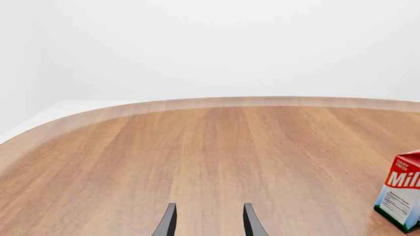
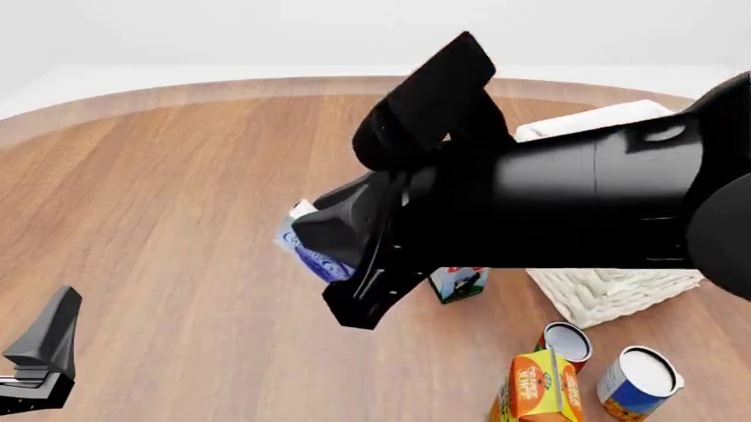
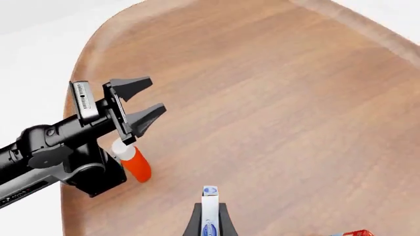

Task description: Pick up the cream cheese box and the butter, and put them in the basket.

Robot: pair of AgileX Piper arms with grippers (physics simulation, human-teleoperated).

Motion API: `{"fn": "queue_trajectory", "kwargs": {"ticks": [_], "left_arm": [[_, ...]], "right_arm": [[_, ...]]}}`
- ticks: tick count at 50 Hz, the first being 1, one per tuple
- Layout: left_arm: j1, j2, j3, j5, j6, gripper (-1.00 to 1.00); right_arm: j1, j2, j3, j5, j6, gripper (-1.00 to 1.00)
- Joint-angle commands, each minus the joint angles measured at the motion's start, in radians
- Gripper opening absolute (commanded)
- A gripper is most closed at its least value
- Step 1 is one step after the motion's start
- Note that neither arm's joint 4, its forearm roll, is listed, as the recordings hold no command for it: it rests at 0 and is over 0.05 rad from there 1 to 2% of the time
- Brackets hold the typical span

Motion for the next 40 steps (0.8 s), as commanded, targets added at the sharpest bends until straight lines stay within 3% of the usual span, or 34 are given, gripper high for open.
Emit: {"fn": "queue_trajectory", "kwargs": {"ticks": [1,21,40], "left_arm": [[0.000,0.000,0.000,0.000,0.000,1.00],[0.000,0.000,0.000,0.000,0.000,1.00],[0.000,0.000,0.000,0.000,0.000,1.00]], "right_arm": [[-0.036,-0.092,-0.054,0.029,0.009,-1.00],[-0.249,-0.253,-0.100,0.072,0.025,-1.00],[-0.378,-0.321,-0.112,0.098,0.058,-1.00]]}}
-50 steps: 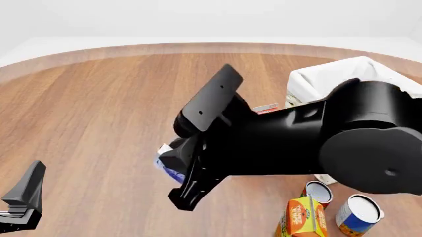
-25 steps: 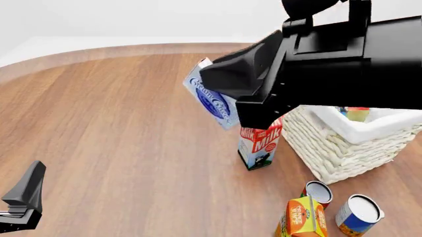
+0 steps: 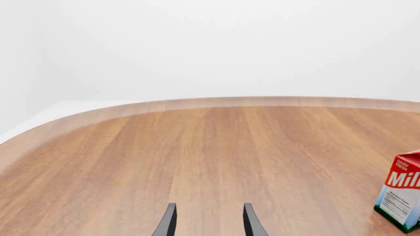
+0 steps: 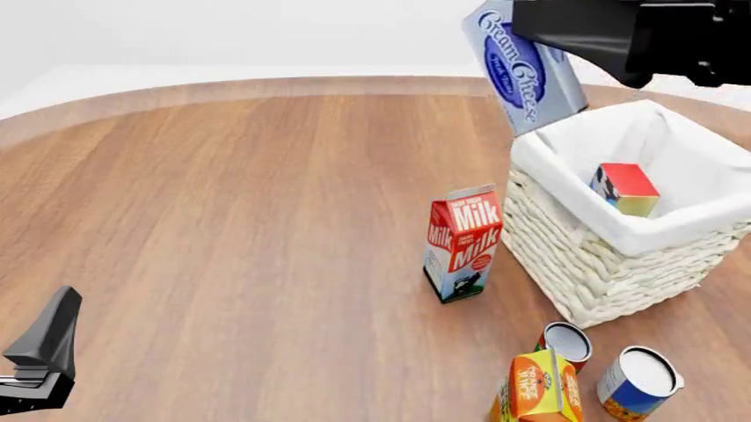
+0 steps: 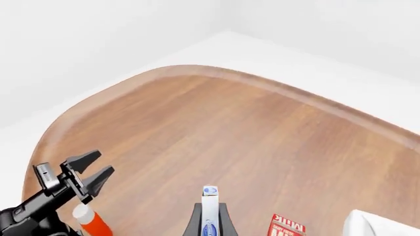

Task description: Pick up the cream cheese box and the butter, and put them in the basket.

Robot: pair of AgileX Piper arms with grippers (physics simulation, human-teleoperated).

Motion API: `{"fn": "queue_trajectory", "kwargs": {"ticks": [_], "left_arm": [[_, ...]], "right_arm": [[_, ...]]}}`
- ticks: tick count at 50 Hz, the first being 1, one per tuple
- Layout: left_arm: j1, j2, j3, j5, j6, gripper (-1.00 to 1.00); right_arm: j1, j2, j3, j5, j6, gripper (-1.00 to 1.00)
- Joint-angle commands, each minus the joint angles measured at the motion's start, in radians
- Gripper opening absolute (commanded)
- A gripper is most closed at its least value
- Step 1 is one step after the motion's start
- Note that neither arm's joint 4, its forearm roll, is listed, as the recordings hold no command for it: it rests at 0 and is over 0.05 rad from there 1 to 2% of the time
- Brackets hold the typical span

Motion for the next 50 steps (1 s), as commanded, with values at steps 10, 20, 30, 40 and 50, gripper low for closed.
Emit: {"fn": "queue_trajectory", "kwargs": {"ticks": [10,20,30,40,50], "left_arm": [[0.000,0.000,0.000,0.000,0.000,1.00],[0.000,0.000,0.000,0.000,0.000,1.00],[0.000,0.000,0.000,0.000,0.000,1.00],[0.000,0.000,0.000,0.000,0.000,1.00],[0.000,0.000,0.000,0.000,0.000,1.00]], "right_arm": [[-0.153,-0.060,-0.002,0.006,0.036,-1.00],[-0.235,-0.080,0.000,0.000,0.039,-1.00],[-0.330,-0.111,0.029,-0.005,0.056,-1.00],[-0.416,-0.147,0.061,-0.003,0.068,-1.00],[-0.522,-0.153,0.083,-0.012,0.070,-1.00]]}}
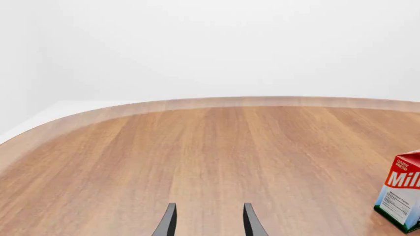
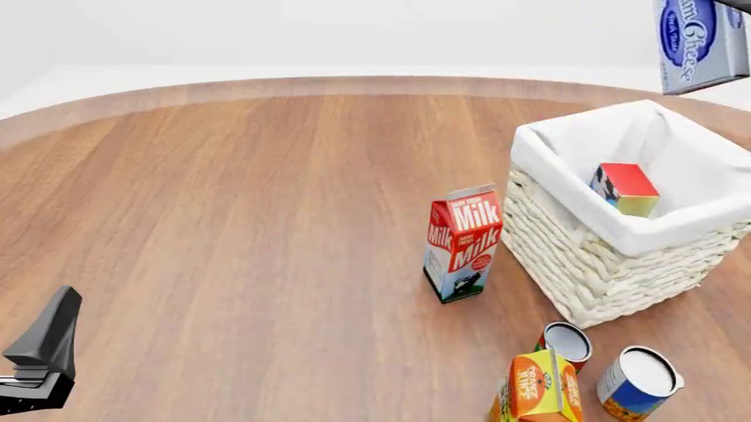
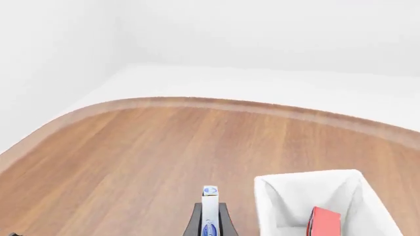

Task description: Pick up the cream cheese box and the butter, and put them in the basket.

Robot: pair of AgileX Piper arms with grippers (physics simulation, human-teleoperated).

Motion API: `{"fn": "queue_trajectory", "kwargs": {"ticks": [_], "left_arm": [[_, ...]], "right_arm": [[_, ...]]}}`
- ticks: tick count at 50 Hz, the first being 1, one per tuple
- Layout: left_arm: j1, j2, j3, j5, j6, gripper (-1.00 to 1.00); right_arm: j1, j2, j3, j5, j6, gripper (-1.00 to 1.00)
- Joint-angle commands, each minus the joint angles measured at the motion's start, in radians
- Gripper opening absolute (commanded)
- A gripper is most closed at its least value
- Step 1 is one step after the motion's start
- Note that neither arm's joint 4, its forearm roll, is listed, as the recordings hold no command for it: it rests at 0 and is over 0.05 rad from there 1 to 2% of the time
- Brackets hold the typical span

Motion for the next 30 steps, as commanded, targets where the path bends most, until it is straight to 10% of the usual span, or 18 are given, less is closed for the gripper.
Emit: {"fn": "queue_trajectory", "kwargs": {"ticks": [1,30], "left_arm": [[0.000,0.000,0.000,0.000,0.000,1.00],[0.000,0.000,0.000,0.000,0.000,1.00]], "right_arm": [[-0.101,-0.016,0.014,-0.005,0.009,-1.00],[-0.214,-0.011,0.069,-0.033,-0.008,-1.00]]}}
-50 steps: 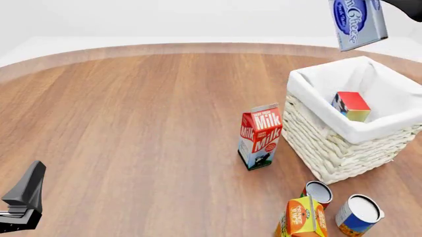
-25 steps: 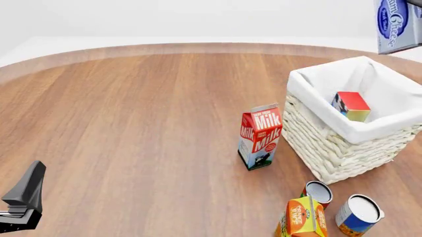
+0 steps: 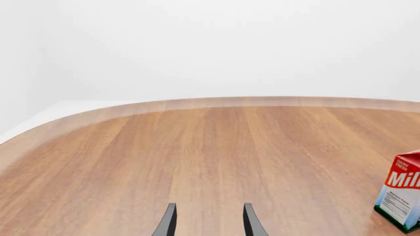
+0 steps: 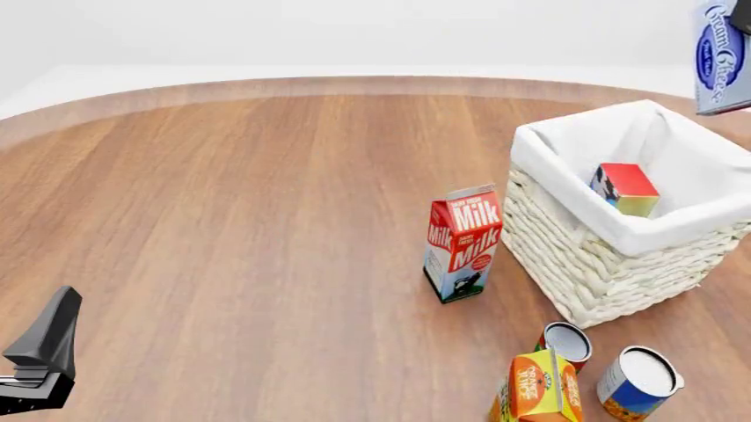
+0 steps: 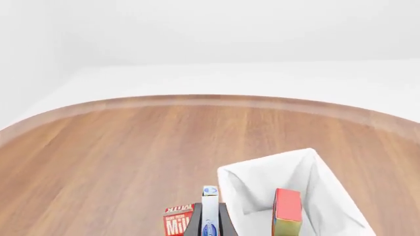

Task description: Pick up the cream cheese box and the butter, and put them in the basket.

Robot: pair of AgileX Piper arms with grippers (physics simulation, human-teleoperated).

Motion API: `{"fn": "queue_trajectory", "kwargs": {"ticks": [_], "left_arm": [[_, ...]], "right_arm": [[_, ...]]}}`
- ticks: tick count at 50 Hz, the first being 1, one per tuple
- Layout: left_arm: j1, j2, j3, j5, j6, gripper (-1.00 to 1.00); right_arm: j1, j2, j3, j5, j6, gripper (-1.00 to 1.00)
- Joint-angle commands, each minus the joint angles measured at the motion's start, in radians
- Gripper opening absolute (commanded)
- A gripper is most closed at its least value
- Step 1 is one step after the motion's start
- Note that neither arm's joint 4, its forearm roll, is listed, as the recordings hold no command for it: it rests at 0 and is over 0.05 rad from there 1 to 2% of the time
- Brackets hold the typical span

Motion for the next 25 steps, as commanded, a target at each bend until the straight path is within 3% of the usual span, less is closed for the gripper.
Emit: {"fn": "queue_trajectory", "kwargs": {"ticks": [1,25], "left_arm": [[0.000,0.000,0.000,0.000,0.000,1.00],[0.000,0.000,0.000,0.000,0.000,1.00]], "right_arm": [[-0.044,0.008,-0.006,-0.013,-0.002,-1.00],[-0.086,0.038,0.082,-0.088,-0.006,-1.00]]}}
